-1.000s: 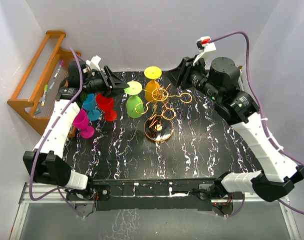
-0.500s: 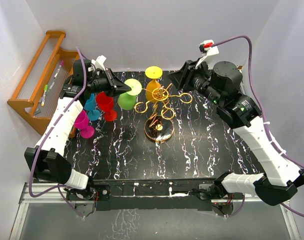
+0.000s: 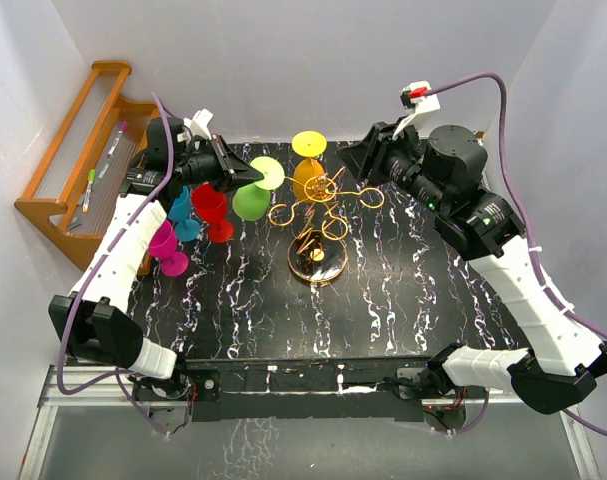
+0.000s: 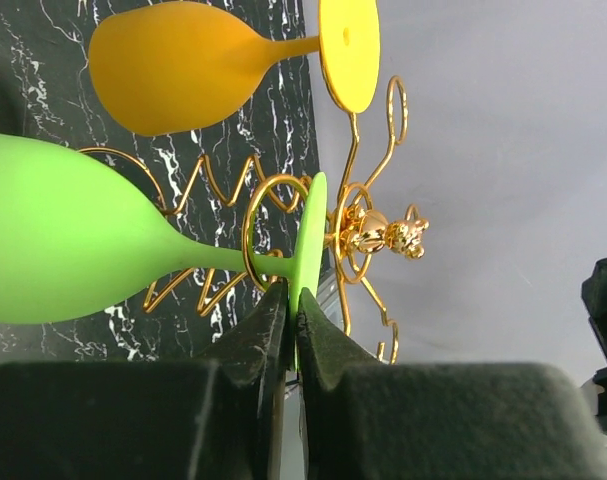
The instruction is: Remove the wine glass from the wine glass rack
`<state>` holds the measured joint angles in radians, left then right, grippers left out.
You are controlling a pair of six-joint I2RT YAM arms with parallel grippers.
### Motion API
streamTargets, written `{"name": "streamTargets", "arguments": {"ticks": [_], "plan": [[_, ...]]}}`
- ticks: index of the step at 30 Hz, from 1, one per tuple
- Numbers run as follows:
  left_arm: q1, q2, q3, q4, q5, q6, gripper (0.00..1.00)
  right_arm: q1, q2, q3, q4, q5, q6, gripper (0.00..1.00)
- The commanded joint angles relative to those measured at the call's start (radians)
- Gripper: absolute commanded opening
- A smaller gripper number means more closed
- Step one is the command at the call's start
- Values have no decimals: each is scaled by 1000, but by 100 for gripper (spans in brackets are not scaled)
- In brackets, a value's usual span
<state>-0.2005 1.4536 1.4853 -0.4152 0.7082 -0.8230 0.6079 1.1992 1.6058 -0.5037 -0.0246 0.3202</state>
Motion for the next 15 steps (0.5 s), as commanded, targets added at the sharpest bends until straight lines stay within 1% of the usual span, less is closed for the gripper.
{"name": "streamTargets", "arguments": {"ticks": [1, 8, 15], "plan": [[1, -49, 9, 65, 34, -61, 0, 6, -27, -1, 62, 9, -4, 37], [-1, -54, 6, 142, 68, -141, 0, 4, -28, -11, 76, 5, -2, 37], [-30, -38, -4, 167, 75, -163, 0, 5, -30, -18, 79, 8, 1, 37]]}}
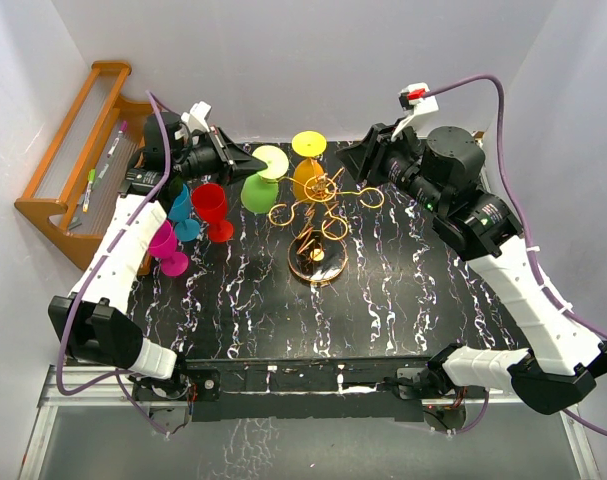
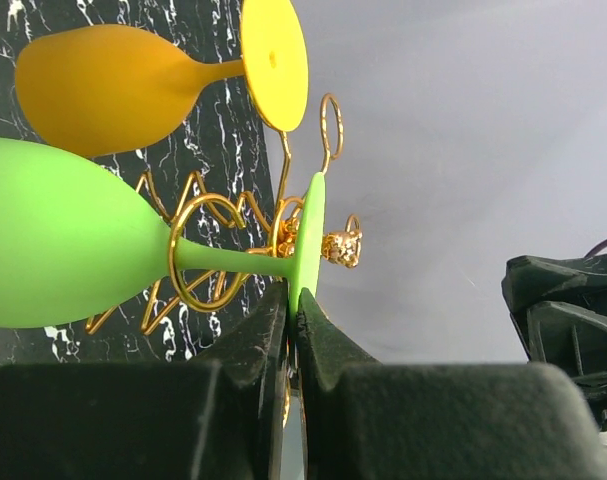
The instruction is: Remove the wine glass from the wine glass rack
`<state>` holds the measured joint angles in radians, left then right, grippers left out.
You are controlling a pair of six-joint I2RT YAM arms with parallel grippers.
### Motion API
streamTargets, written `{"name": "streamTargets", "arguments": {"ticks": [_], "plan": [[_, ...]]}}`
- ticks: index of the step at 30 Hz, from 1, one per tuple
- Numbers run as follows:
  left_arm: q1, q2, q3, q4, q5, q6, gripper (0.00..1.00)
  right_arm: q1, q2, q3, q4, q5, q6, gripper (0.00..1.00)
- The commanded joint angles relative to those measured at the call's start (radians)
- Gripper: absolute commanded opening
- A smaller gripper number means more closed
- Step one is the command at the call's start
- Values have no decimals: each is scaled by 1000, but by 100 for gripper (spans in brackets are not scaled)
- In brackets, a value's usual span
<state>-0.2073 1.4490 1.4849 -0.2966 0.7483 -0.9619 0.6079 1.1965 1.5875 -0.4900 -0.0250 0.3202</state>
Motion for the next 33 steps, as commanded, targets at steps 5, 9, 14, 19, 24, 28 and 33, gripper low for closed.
{"name": "streamTargets", "arguments": {"ticks": [5, 9, 14, 19, 24, 28, 33], "plan": [[-59, -19, -5, 75, 27, -41, 0, 5, -31, -7, 70, 6, 1, 37], [-89, 4, 16, 79, 16, -40, 0, 5, -31, -8, 71, 3, 1, 37], [-102, 31, 31, 89, 9, -40, 0, 4, -36, -15, 78, -3, 4, 37], [-111, 62, 50, 103, 2, -46, 0, 5, -46, -30, 85, -1, 2, 37], [-113, 81, 83, 76, -28, -23, 0, 5, -55, -35, 88, -1, 0, 37], [-113, 81, 91, 79, -73, -14, 0, 5, -60, -45, 91, -3, -2, 37], [-113, 87, 108, 63, -139, 1, 0, 6, -67, -53, 93, -3, -5, 37]]}}
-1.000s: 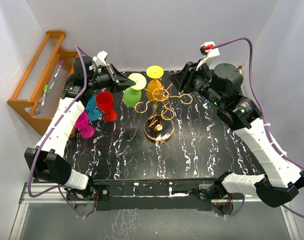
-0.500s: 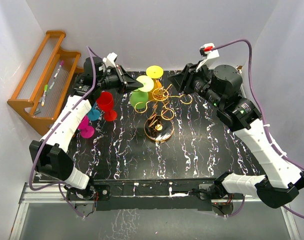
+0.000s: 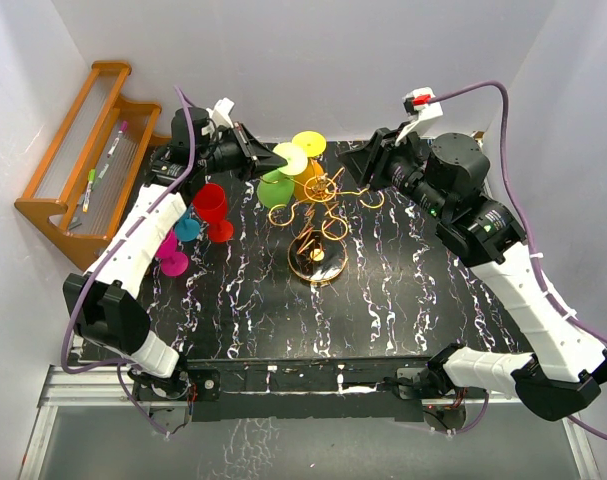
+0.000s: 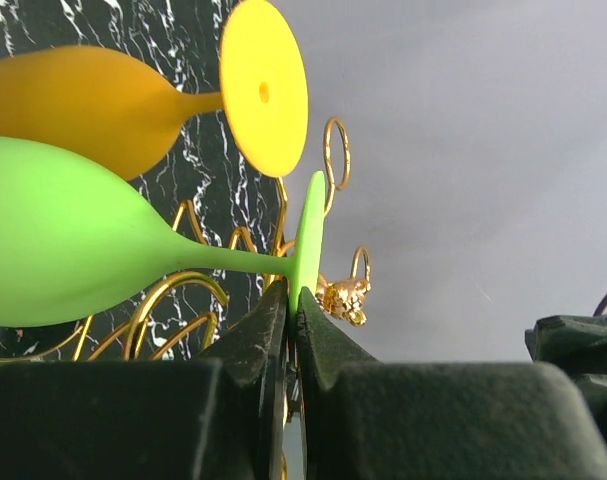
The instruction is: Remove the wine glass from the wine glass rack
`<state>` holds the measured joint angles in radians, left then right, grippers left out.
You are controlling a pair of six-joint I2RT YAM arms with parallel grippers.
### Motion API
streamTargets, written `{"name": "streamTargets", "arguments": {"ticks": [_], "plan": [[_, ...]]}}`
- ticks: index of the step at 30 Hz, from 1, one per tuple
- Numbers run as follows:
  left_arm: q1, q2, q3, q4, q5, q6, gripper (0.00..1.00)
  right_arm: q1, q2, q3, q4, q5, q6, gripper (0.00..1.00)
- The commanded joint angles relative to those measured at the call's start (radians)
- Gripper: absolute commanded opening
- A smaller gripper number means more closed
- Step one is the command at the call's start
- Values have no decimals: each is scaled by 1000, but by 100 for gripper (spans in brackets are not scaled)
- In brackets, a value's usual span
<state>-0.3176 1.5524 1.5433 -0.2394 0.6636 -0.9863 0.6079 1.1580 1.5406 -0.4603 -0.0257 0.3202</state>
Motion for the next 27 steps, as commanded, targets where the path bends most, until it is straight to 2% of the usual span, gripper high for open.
{"name": "streamTargets", "arguments": {"ticks": [1, 9, 18, 23, 27], "plan": [[-4, -14, 54, 0, -71, 32, 0, 5, -29, -7, 63, -4, -5, 37], [-3, -31, 81, -58, -226, 110, 0, 4, -40, -11, 58, -27, -12, 37], [-4, -224, 61, -112, -490, 230, 0, 5, -34, -8, 25, -187, -30, 37], [-3, -373, -29, -78, -474, 251, 0, 6, -27, -7, 2, -339, -37, 37], [-3, -484, -118, -29, -349, 262, 0, 6, -25, -8, -17, -489, -37, 37]]}}
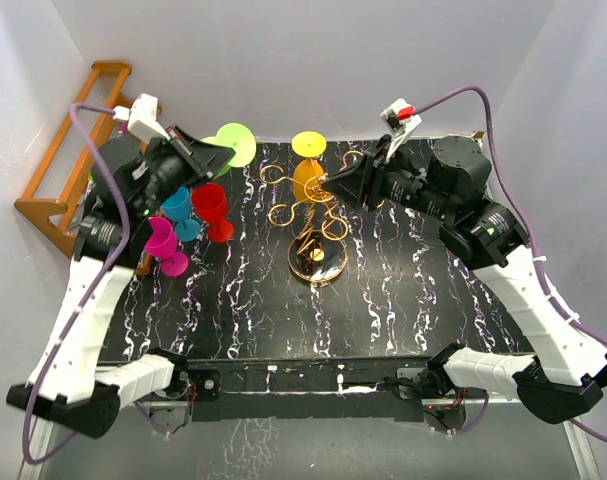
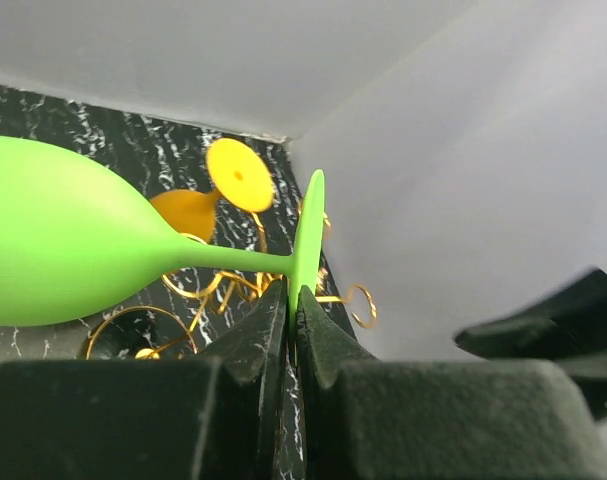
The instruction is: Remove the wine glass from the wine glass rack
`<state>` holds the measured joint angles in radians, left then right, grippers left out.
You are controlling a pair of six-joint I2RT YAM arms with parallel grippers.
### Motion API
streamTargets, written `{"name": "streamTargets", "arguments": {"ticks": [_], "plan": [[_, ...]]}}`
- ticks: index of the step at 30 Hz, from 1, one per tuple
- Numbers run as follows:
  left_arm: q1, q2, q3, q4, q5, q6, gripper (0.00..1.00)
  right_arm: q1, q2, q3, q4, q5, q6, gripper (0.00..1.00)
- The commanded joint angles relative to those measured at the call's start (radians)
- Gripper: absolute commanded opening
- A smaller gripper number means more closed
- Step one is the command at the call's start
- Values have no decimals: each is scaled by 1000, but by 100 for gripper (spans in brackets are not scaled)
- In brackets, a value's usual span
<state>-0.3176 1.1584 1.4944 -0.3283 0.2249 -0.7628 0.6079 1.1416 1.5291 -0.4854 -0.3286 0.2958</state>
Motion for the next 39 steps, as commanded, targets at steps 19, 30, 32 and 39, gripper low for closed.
{"name": "streamTargets", "arguments": {"ticks": [19, 30, 32, 39], "plan": [[-3, -394, -206, -201, 524, 222, 0, 80, -25, -36, -48, -447, -37, 47], [-3, -416, -186, -232, 583, 229, 0, 208, 71, 69, -98, -335, -81, 54], [-3, -421, -185, -229, 595, 223, 0, 209, 83, 80, -88, -348, -75, 55], [-3, -441, -187, -223, 613, 216, 0, 224, 130, 95, -59, -377, -50, 56]]}}
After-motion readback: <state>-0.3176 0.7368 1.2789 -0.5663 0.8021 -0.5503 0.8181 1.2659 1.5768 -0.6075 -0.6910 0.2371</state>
